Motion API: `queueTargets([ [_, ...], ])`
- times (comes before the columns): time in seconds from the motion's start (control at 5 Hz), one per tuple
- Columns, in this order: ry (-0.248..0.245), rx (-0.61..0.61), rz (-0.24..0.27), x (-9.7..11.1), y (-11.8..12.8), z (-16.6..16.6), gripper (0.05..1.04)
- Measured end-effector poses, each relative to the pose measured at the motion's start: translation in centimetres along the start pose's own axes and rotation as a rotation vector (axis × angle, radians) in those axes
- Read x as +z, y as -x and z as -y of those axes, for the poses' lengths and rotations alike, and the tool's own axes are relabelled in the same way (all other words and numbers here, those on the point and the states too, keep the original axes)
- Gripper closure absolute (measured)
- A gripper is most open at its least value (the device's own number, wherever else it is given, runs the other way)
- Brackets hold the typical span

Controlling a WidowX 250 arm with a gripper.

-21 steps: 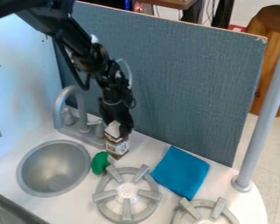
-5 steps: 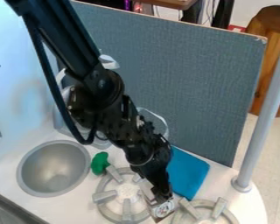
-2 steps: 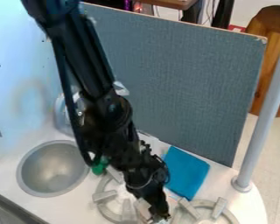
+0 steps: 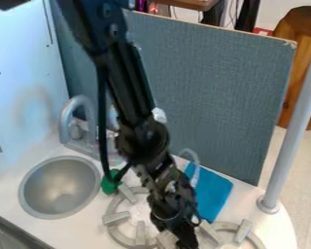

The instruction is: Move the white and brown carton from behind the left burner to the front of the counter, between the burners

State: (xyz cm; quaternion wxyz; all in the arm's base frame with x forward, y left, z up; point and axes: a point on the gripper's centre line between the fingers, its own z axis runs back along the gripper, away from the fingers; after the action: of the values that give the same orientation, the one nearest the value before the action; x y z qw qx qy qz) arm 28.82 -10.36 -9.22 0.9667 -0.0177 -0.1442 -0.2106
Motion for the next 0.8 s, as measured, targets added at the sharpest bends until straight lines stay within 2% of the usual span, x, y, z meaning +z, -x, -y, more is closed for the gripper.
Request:
queueTargets([
  [0.2, -0.006, -0.018, -0.005, 0.0, 0.11, -0.09, 0.263],
  [0.4, -0.007, -0.037, -0.003, -0.01, 0.2, -0.09, 0.222],
  [0.6, -0.011, -0.053, -0.016, -0.07, 0.26, -0.18, 0.068],
  [0.8, -0.022, -0.053, -0.016, -0.1, 0.26, -0.36, 0.073],
])
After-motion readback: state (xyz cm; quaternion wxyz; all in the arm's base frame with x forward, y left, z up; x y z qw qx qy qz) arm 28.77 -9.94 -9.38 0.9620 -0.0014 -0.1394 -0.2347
